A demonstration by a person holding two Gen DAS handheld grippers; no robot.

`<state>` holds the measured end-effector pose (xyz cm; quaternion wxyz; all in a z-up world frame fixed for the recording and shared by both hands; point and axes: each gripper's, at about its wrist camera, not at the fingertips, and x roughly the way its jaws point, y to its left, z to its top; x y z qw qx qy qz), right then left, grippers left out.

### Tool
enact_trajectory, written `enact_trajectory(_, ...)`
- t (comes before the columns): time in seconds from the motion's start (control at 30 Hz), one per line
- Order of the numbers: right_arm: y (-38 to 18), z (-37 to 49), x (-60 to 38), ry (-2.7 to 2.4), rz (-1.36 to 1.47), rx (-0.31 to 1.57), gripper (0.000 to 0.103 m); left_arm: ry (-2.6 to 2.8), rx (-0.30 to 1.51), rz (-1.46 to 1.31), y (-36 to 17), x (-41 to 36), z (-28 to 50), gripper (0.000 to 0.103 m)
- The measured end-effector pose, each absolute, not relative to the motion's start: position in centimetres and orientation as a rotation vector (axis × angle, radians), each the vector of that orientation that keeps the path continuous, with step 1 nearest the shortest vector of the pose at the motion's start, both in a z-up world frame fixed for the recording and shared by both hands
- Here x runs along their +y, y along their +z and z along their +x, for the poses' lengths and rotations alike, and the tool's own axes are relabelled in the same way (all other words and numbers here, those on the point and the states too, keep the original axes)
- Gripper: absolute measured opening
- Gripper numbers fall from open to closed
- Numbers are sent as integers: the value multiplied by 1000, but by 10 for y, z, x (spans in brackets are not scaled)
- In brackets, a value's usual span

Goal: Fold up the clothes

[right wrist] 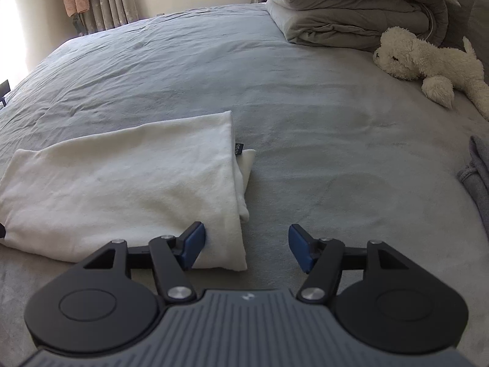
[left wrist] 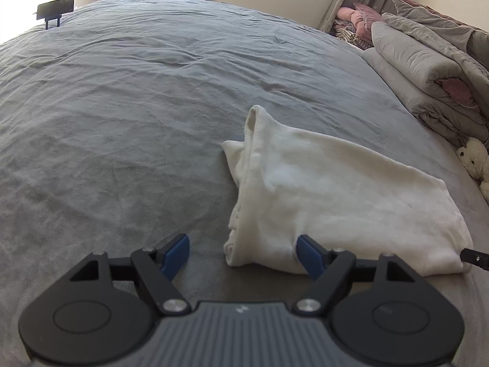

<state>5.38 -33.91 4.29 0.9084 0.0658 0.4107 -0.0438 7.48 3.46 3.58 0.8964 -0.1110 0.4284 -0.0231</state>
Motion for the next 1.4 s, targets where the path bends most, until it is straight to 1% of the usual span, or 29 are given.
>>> enact_trajectory(0.1, 46, 53, -341, -88, 184, 848, 66, -36, 897, -251, 35, 39, 77, 78)
enact_trajectory(0.2, 48, 51, -342, -71, 246, 847, 70, -32, 895, -235, 35, 36, 76, 78)
enact_trajectory(0.3, 47, 46, -345, -104, 300, 853, 76, -31, 894, -233, 35, 36, 75, 78)
enact_trajectory(0.37, 43, 38, -349, -138, 349, 857, 82, -30, 900, -244, 35, 38, 76, 78)
enact_trajectory(0.5, 35, 15, -356, -162, 513, 836, 86, -20, 906, -262, 35, 39, 77, 79)
enact_trajectory(0.57, 34, 10, -355, -139, 599, 813, 94, -15, 904, -257, 34, 38, 76, 79)
enact_trajectory(0.67, 32, 12, -338, -66, 654, 801, 95, -10, 902, -256, 34, 37, 76, 79)
enact_trajectory(0.8, 27, 18, -314, -56, 591, 750, 95, -2, 899, -255, 33, 35, 77, 79)
enact_trajectory(0.93, 19, 27, -315, -82, 620, 693, 95, 1, 901, -265, 33, 37, 77, 79)
enact_trajectory(1.1, 13, 33, -312, -110, 583, 636, 94, -3, 909, -290, 33, 41, 77, 79)
enact_trajectory(1.3, 7, 33, -315, -139, 606, 576, 91, -5, 914, -297, 34, 42, 77, 79)
enact_trajectory(1.4, 6, 34, -317, -153, 603, 558, 87, -3, 915, -302, 34, 43, 77, 79)
